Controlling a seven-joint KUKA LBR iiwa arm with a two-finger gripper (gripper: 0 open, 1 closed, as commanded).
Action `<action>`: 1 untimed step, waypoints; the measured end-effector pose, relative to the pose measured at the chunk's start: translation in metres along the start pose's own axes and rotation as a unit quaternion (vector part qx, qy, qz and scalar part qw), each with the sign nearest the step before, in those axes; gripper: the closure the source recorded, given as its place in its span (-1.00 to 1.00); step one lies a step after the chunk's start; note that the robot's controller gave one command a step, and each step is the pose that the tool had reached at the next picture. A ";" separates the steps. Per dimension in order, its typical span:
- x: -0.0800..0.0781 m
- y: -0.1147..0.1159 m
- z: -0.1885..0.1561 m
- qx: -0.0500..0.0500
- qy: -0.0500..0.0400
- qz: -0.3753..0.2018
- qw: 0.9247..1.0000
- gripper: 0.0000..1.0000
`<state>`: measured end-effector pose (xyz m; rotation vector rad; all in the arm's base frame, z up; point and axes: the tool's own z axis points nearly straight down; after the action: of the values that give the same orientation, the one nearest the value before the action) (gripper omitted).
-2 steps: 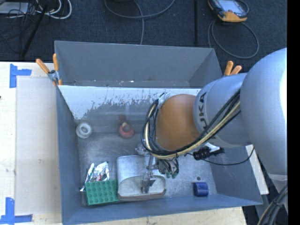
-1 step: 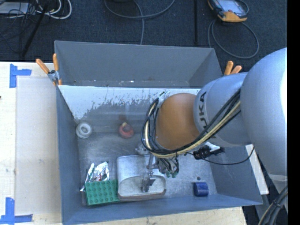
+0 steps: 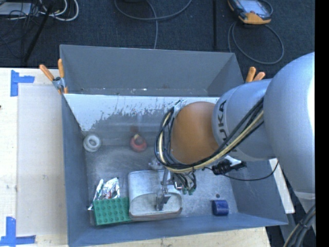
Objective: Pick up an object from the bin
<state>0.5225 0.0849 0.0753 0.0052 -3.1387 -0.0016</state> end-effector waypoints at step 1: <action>0.015 -0.014 0.001 -0.003 -0.011 0.026 1.000 -1.00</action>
Offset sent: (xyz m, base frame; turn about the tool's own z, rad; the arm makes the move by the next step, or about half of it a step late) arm -0.0209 -0.0171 -0.0053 0.0544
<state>0.5071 0.0712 0.0746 -0.0773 -3.1593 -0.0110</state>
